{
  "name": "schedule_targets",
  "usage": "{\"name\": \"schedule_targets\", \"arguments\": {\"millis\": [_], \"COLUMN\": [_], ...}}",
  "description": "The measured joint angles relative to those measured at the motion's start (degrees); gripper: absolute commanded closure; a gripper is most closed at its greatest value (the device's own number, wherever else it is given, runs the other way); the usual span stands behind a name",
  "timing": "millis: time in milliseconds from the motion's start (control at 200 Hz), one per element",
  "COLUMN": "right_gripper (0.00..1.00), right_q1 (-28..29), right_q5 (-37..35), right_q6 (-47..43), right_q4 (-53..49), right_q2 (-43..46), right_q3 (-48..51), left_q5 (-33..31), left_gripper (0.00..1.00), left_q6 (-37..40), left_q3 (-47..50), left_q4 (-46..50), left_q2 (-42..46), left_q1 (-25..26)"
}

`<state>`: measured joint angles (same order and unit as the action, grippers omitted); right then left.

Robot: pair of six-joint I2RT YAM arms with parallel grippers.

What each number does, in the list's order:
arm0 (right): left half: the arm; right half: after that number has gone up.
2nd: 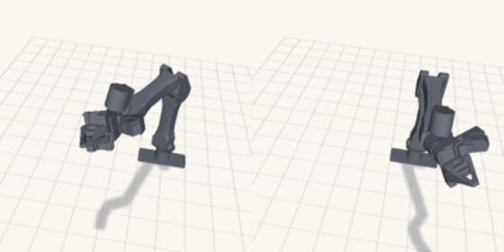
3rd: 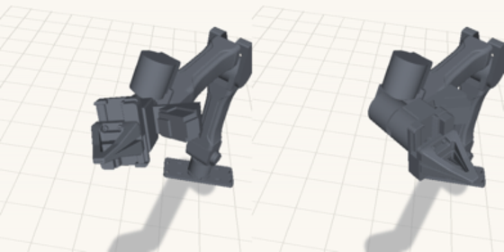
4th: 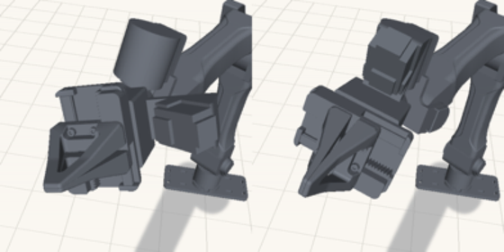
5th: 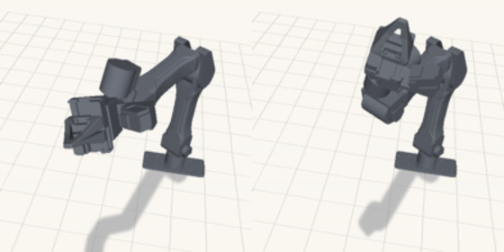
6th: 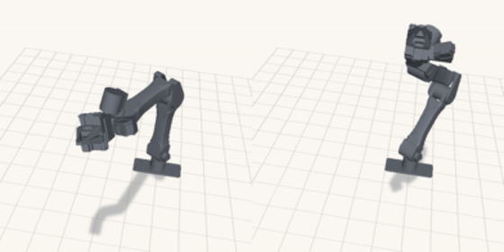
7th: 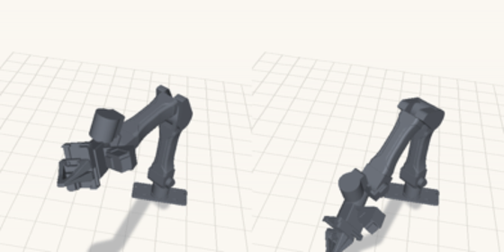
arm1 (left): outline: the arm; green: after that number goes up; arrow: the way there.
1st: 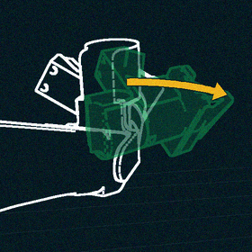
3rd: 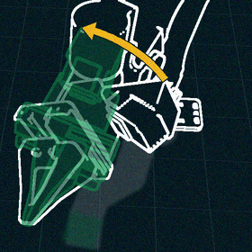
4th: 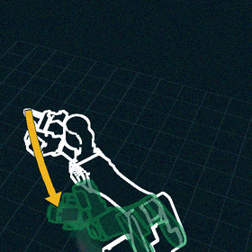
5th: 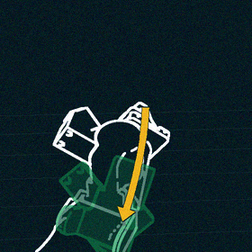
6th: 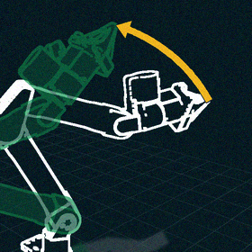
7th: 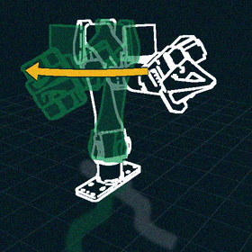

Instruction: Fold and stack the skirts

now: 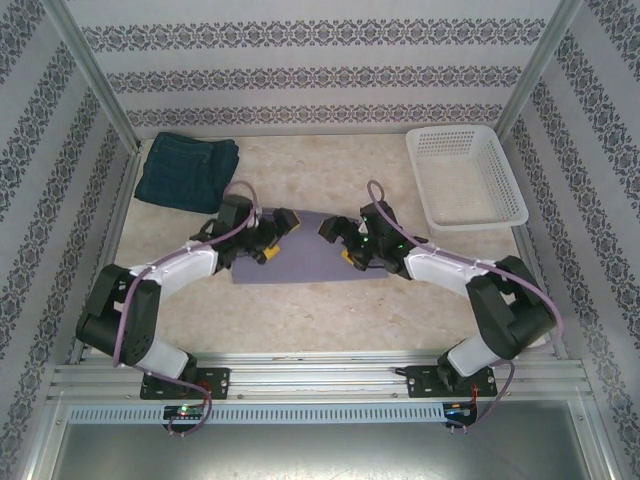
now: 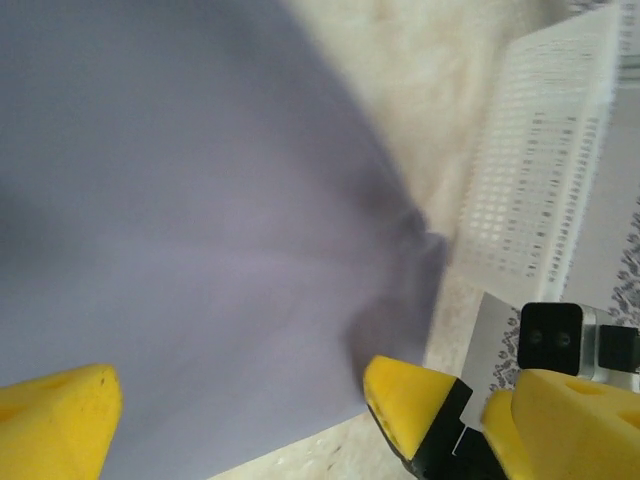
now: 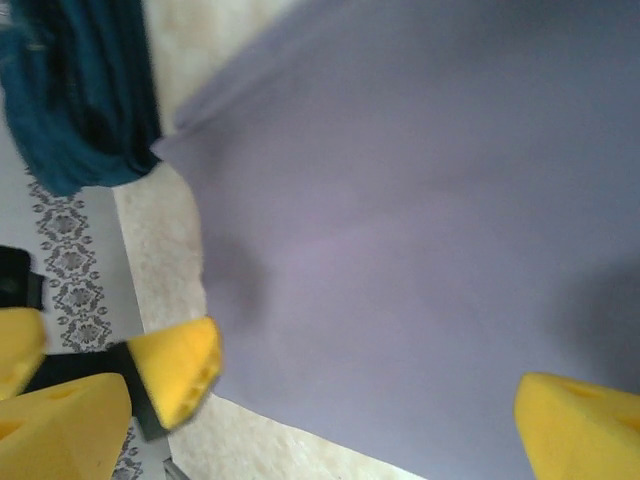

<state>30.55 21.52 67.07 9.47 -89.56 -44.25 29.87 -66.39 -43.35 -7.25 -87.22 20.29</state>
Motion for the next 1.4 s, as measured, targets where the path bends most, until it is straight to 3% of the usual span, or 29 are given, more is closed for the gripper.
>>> {"name": "schedule_targets", "arguments": {"millis": [155, 370, 565, 864, 1134, 1239, 1399], "right_gripper": [0.02, 0.02, 0.02, 0.02, 0.03, 0.08, 0.28], "right_q1": [-0.07, -3.52, -5.42, -5.05, -13.35, -16.79, -19.10], "right_q5": [0.90, -1.73, -5.46, -2.71, -2.12, 0.28, 3.89], "right_q6": [3.30, -1.68, -7.30, -9.03, -20.00, -25.99, -32.50], "right_q4": [1.36, -8.72, -18.38, -15.37, -26.58, -29.09, -30.73], "right_q2": [-4.00, 1.05, 5.46, -1.46, 0.13, 1.33, -1.25], "right_q3": [0.94, 2.69, 0.83, -4.31, -6.16, -7.69, -9.07], "left_q5": [0.04, 0.11, 0.02, -4.96, -7.72, -9.53, -12.20], "left_gripper": [0.00, 0.00, 0.00, 0.00, 0.00, 0.00, 0.04], "left_q6": [-5.31, -4.63, -2.58, 4.50, 8.33, 13.00, 24.06], "left_q3": [5.09, 9.05, 7.43, 0.20, 3.52, -0.46, -11.21], "left_q4": [-7.32, -8.76, 0.13, 8.79, 17.25, 21.75, 28.44], "left_q2": [-3.80, -1.20, 2.38, 5.07, 5.11, 5.16, 1.38], "left_q1": [-0.70, -4.02, -5.25, -5.42, -8.68, -8.76, -9.99]}}
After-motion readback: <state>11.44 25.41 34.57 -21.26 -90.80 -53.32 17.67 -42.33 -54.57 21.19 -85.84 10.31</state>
